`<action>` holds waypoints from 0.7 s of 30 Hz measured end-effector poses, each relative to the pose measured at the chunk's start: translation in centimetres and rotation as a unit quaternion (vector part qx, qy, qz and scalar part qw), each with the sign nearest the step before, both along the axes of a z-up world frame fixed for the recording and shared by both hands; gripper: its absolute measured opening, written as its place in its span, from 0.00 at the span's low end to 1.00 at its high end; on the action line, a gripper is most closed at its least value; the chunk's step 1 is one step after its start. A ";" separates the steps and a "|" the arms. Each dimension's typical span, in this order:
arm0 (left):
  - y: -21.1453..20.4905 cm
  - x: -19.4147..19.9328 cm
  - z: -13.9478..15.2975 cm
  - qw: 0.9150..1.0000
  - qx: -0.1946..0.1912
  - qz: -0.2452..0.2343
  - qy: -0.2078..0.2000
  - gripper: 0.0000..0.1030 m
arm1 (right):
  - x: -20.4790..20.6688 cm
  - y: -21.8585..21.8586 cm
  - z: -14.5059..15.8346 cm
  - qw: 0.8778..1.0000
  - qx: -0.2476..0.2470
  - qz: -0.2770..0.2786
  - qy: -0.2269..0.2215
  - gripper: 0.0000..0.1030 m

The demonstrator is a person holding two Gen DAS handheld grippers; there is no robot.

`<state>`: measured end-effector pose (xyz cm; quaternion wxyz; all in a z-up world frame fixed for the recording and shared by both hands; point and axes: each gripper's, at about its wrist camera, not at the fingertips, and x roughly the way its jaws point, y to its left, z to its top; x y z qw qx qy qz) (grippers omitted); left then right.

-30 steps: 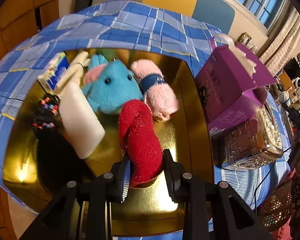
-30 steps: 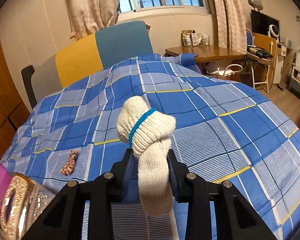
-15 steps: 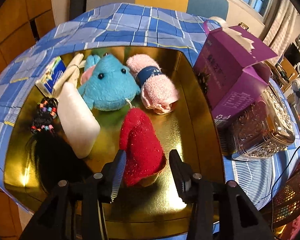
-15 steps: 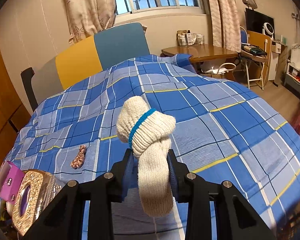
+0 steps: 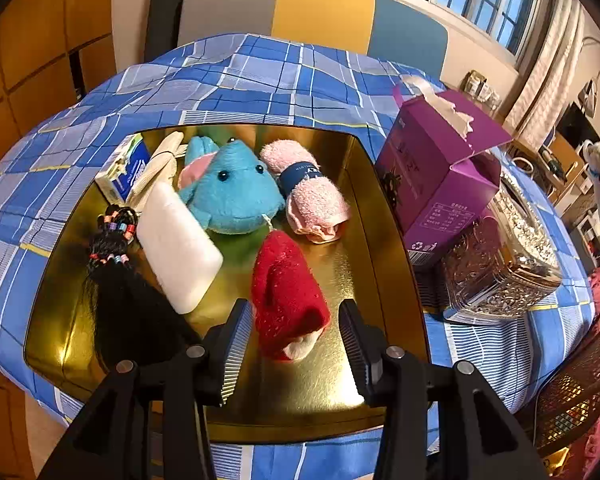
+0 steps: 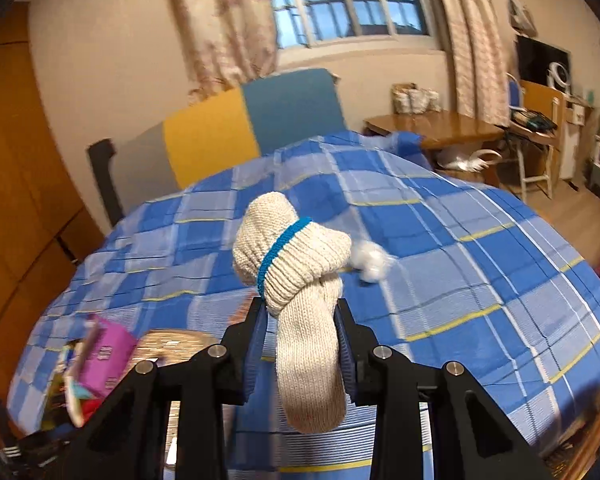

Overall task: Organize soft objects
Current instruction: 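Carry the red hat into the gold tray and open the left gripper, then carry the white mitten into the gold tray and open the right gripper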

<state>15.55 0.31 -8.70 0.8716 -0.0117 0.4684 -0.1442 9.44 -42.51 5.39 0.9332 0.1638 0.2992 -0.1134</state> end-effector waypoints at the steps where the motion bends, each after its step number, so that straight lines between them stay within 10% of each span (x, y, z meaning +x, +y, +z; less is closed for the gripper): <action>1: 0.3 0.0 0.0 1.000 -0.005 0.001 -0.001 0.44 | 0.1 1.0 0.6 1.000 -0.001 0.012 -0.005 0.32; 21: 6.5 -0.9 0.1 0.998 -0.046 0.048 -0.015 0.44 | 3.3 24.0 -0.9 0.970 0.045 0.237 0.035 0.33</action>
